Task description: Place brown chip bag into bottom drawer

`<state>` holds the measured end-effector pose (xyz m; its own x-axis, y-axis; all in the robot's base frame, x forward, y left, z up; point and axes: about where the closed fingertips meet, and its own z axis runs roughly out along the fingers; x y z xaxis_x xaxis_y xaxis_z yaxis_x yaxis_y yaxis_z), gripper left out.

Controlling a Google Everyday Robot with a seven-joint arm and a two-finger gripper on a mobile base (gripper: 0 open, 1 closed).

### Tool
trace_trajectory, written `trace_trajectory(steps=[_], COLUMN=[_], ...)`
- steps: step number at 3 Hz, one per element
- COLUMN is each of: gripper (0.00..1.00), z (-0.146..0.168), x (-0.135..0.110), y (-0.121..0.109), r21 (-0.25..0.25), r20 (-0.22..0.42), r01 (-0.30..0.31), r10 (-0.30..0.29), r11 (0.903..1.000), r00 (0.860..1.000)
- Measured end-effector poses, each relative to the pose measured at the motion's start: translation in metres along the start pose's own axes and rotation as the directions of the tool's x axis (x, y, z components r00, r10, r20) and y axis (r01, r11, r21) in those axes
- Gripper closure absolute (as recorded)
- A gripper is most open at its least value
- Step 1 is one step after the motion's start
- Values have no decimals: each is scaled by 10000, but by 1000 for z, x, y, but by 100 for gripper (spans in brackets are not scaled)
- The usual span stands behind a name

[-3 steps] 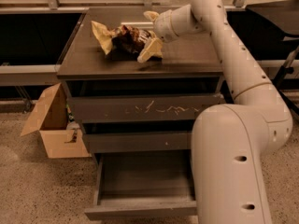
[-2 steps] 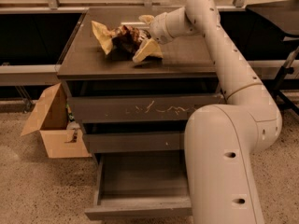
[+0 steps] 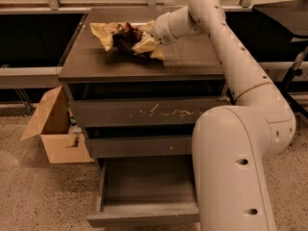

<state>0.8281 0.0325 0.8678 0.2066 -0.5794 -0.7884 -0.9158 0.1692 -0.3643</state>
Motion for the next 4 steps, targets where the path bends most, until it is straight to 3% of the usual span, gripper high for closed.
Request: trace_trajectory(steps=[1,2,3,4], gripper=[77,100,100,100], z=[-18,-71,-71,-68], x=[-17,-68,-68,-76], y=[12,43,43,57], r21=[-132,-371,-377,-907], r20=[233,647,646,579], r01=[-217,16,15,-94], r10=[220,8,10,147], r11=[9997,9993,9993,9958], r00=[9995,9979,9979,9982])
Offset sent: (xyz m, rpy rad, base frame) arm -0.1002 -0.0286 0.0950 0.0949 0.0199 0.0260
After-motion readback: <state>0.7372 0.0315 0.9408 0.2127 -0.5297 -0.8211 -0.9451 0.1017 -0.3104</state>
